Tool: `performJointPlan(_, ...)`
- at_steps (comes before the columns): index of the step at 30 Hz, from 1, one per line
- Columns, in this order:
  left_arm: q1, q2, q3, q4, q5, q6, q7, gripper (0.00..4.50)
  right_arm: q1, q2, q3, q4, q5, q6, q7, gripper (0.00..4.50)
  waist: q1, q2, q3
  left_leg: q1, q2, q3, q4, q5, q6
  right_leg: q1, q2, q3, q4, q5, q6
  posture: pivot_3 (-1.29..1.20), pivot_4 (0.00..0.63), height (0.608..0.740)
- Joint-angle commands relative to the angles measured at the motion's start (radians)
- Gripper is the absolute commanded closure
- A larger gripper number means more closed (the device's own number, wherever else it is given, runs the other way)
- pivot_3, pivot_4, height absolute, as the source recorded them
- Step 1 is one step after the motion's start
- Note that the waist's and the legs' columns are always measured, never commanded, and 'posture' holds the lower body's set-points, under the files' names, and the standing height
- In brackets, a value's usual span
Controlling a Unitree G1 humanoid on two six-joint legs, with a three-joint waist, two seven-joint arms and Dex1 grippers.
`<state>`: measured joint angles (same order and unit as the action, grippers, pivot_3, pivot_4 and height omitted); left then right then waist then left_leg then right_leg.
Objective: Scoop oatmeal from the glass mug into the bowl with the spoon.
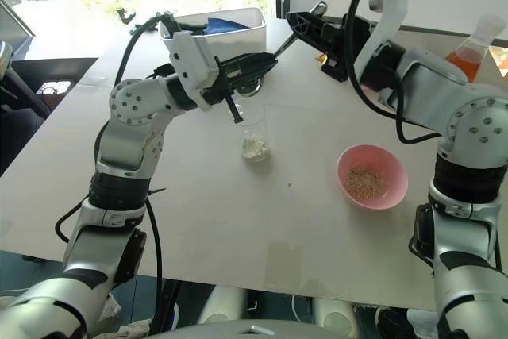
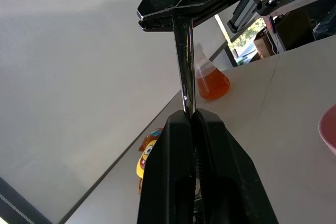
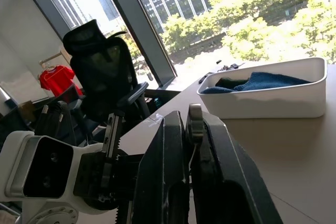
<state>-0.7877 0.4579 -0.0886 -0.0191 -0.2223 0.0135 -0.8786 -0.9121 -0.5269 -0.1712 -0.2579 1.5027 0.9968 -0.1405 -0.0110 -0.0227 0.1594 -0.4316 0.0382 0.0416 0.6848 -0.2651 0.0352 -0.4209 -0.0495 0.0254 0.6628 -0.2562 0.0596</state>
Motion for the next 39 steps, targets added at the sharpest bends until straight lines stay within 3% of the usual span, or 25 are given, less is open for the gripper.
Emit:
performJointPlan(1,-0.047,0.002,0.061,-0.002,-0.07,0.062,0.011,3.81,-0.002,-0.017,-0.047,-0.003,0.02,-0.024,-0.021,4.5,0.0,0.0,0.0,0.0,0.0,0.0,0.0,0.0,0.0,0.0,0.0,0.0,0.0,0.0,0.0,0.0,0.15,0.74)
performJointPlan(2,-0.062,0.002,0.086,0.003,-0.106,0.119,0.027,3.61,-0.001,-0.017,-0.062,0.006,0.028,-0.034,-0.03,4.5,0.0,0.0,0.0,0.0,0.0,0.0,0.0,0.0,0.0,0.0,0.0,0.0,0.0,0.0,0.0,0.0,0.15,0.74)
performJointPlan(6,-0.102,0.046,0.179,0.032,-0.232,0.352,0.059,1.72,0.007,-0.008,-0.132,0.03,0.089,-0.089,-0.09,4.5,-0.002,0.0,0.0,0.0,0.0,0.0,0.0,0.0,0.0,0.0,0.0,0.0,0.0,0.0,0.0,0.0,0.15,0.74)
performJointPlan(7,-0.086,0.071,0.224,0.043,-0.279,0.425,0.064,1.51,0.011,0.001,-0.157,0.033,0.108,-0.116,-0.119,4.5,-0.004,0.0,0.0,0.0,0.0,-0.001,0.0,0.0,0.0,0.0,0.0,0.0,0.0,0.0,0.0,0.0,0.15,0.74)
performJointPlan(11,0.012,0.142,0.339,0.052,-0.387,0.606,0.079,1.51,0.047,0.004,-0.231,0.017,0.175,-0.194,-0.215,4.5,-0.011,0.001,0.0,0.001,0.002,0.0,0.0,0.002,-0.004,0.0,0.0,0.0,0.0,0.0,0.0,0.0,0.15,0.74)
performJointPlan(16,0.265,0.185,0.319,-0.019,-0.335,0.574,0.048,1.51,0.176,-0.059,-0.33,-0.047,0.251,-0.244,-0.302,4.5,0.0,0.001,0.0,0.0,0.002,0.0,0.0,0.002,-0.004,0.0,-0.001,0.0,0.0,0.0,0.0,0.0,0.15,0.74)
performJointPlan(20,0.336,0.164,0.24,-0.001,-0.246,0.472,0.045,1.51,0.276,-0.109,-0.364,-0.087,0.295,-0.268,-0.337,4.5,0.013,0.0,0.0,-0.001,0.001,-0.001,0.0,0.002,-0.004,0.001,-0.003,-0.001,0.0,0.0,0.0,0.0,0.15,0.74)
performJointPlan(29,0.152,0.069,0.093,0.312,-0.077,0.248,0.012,1.51,0.338,-0.134,-0.344,-0.139,0.324,-0.338,-0.363,4.5,0.013,0.002,-0.001,0.004,0.0,0.004,0.001,0.0,0.0,0.004,0.001,0.0,0.002,0.0,0.0,0.0,0.15,0.74)
performJointPlan(37,-0.04,0.0,0.054,0.636,0.001,0.064,-0.068,1.51,0.38,-0.161,-0.352,-0.18,0.346,-0.382,-0.383,4.5,0.009,0.002,-0.001,0.001,0.0,0.004,0.001,0.0,0.0,0.004,0.001,0.0,-0.002,0.0,0.0,0.0,0.15,0.74)
performJointPlan(39,-0.07,-0.016,0.052,0.686,0.012,0.036,-0.077,2.25,0.396,-0.168,-0.352,-0.194,0.351,-0.389,-0.389,4.5,0.009,0.001,-0.001,0.001,0.0,0.004,0.001,0.0,0.0,0.004,0.001,0.0,-0.001,0.0,0.0,0.0,0.15,0.74)
